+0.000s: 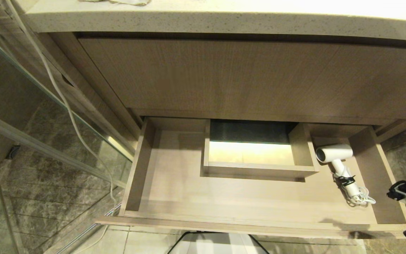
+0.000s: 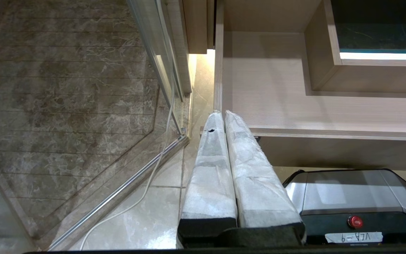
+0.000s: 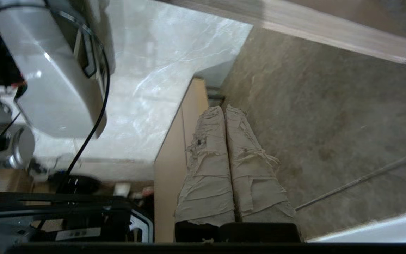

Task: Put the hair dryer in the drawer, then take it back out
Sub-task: Close the drawer

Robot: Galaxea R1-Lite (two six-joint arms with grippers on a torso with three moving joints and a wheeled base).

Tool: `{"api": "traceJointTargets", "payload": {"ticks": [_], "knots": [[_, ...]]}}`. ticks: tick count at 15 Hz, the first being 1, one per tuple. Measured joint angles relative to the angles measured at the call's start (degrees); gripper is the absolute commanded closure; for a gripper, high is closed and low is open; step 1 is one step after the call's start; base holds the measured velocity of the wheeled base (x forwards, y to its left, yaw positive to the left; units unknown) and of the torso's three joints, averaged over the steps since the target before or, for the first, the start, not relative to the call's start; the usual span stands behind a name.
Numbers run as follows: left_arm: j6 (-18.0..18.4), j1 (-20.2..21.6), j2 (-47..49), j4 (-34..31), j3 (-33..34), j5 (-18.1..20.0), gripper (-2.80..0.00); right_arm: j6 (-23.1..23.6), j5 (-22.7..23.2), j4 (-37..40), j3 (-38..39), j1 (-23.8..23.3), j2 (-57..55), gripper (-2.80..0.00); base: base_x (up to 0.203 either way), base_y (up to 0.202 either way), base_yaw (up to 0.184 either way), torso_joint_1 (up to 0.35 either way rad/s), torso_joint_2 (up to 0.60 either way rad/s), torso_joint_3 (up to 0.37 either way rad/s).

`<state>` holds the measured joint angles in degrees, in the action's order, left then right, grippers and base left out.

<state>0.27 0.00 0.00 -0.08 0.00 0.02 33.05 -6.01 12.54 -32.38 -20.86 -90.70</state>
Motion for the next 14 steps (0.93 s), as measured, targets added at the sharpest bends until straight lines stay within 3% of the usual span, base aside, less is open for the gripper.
{"api": "traceJointTargets", "payload": {"ticks": [8, 14], "knots": [[0.0, 0.0, 0.0, 0.0, 0.0, 0.0, 0.00, -2.9, 0.3, -3.9, -5.2, -1.1, -19.7, 0.00, 0.000, 0.000, 0.000, 0.000, 0.00, 0.000], [0.0, 0.0, 0.0, 0.0, 0.0, 0.0, 0.00, -3.0, 0.4, -8.6, -10.4, -2.0, -27.5, 0.00, 0.000, 0.000, 0.000, 0.000, 0.00, 0.000]]}}
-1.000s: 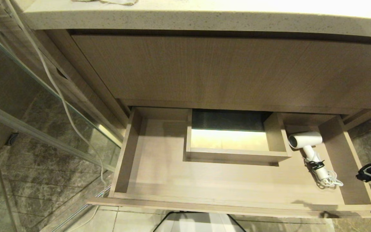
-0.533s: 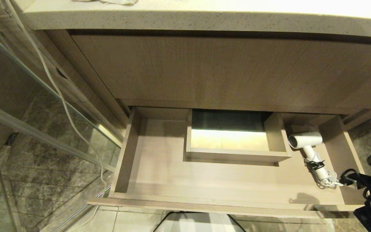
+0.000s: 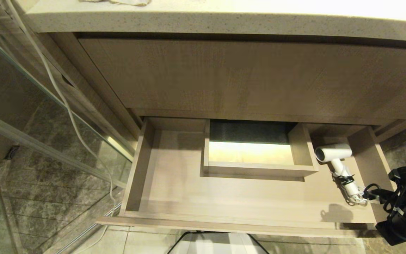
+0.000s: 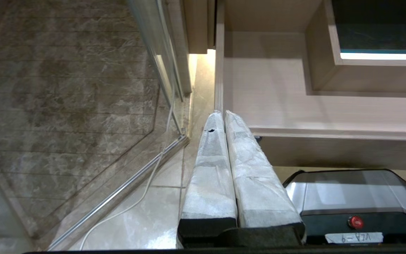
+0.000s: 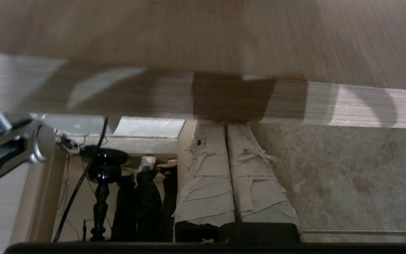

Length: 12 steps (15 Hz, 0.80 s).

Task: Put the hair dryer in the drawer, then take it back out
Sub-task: Close the drawer

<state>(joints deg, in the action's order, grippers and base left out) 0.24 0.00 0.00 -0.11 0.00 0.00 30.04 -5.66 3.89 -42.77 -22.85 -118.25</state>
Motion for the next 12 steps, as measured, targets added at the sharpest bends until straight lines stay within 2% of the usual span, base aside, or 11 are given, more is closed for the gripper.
{"api": "traceJointTargets", "payload": {"ticks": [4, 8, 12], "knots": [[0.0, 0.0, 0.0, 0.0, 0.0, 0.0, 0.00, -0.1, 0.1, -3.5, -2.8, 0.0, -2.0, 0.00, 0.000, 0.000, 0.000, 0.000, 0.00, 0.000], [0.0, 0.0, 0.0, 0.0, 0.0, 0.0, 0.00, -0.3, 2.6, -9.8, -4.5, 0.0, -1.5, 0.00, 0.000, 0.000, 0.000, 0.000, 0.00, 0.000], [0.0, 0.0, 0.0, 0.0, 0.0, 0.0, 0.00, -1.9, 11.1, -21.4, -6.5, 0.9, 0.3, 0.00, 0.000, 0.000, 0.000, 0.000, 0.00, 0.000]]}}
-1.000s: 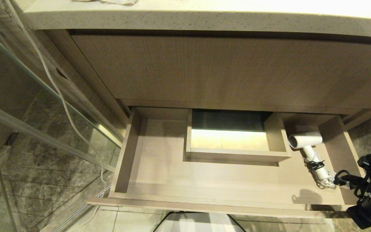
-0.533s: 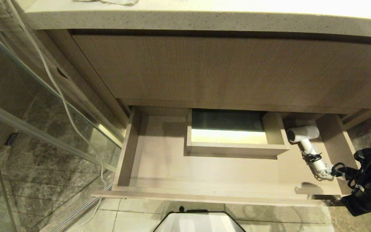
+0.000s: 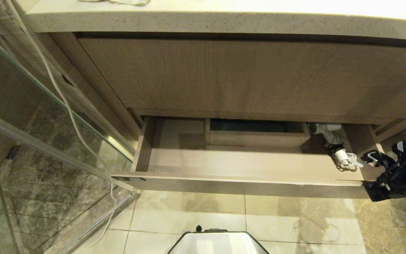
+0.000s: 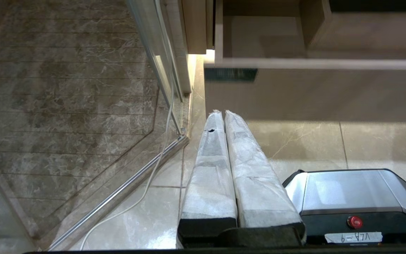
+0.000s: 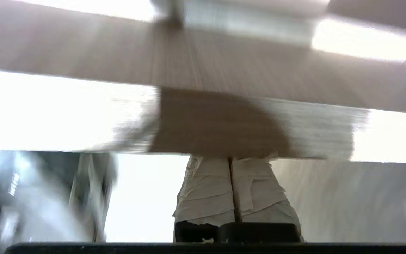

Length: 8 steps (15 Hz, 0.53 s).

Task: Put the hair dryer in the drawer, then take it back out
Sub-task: Close the drawer

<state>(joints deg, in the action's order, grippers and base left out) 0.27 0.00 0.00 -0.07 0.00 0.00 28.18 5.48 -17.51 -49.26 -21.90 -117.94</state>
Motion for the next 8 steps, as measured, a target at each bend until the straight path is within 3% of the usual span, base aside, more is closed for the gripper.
{"api": "traceJointTargets", "payload": {"ticks": [4, 8], "knots": [[0.0, 0.0, 0.0, 0.0, 0.0, 0.0, 0.00, -3.5, 4.1, -13.5, -0.8, 2.4, 1.3, 0.00, 0.000, 0.000, 0.000, 0.000, 0.00, 0.000], [0.0, 0.0, 0.0, 0.0, 0.0, 0.0, 0.00, -4.9, 4.4, -17.1, -0.3, 3.0, 3.1, 0.00, 0.000, 0.000, 0.000, 0.000, 0.00, 0.000]]}}
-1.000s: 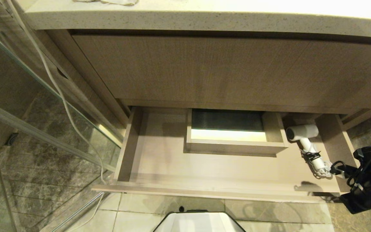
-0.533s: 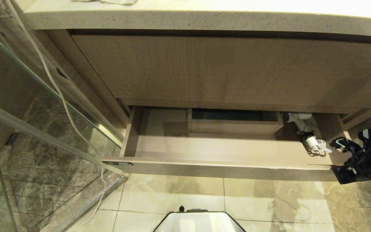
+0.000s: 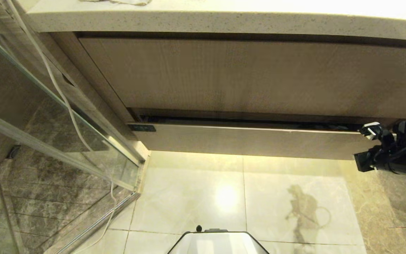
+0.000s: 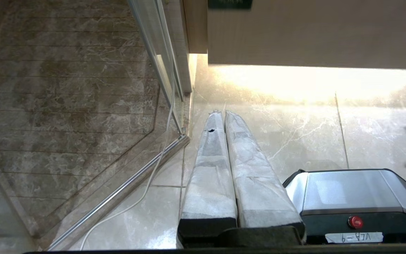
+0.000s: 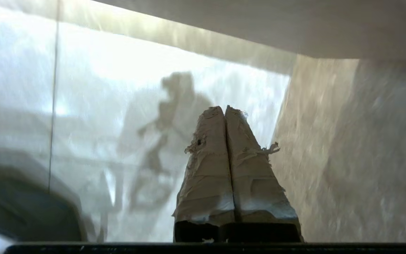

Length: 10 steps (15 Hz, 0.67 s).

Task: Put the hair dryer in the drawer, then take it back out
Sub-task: Close the drawer

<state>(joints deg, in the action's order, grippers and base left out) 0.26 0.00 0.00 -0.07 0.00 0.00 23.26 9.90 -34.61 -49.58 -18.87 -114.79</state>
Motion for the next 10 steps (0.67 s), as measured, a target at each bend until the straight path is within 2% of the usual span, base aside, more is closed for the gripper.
{"api": "traceJointTargets", "payload": {"ticks": [4, 7, 10], "knots": [[0.0, 0.0, 0.0, 0.0, 0.0, 0.0, 0.00, 0.0, 2.3, 1.9, 9.2, -0.2, 9.8, 0.00, 0.000, 0.000, 0.000, 0.000, 0.00, 0.000], [0.0, 0.0, 0.0, 0.0, 0.0, 0.0, 0.00, 0.0, 2.2, 4.9, 16.8, -0.2, 20.6, 0.00, 0.000, 0.000, 0.000, 0.000, 0.00, 0.000], [0.0, 0.0, 0.0, 0.0, 0.0, 0.0, 0.00, -0.8, -2.2, 9.3, 22.9, -1.3, 33.0, 0.00, 0.000, 0.000, 0.000, 0.000, 0.00, 0.000]]}}
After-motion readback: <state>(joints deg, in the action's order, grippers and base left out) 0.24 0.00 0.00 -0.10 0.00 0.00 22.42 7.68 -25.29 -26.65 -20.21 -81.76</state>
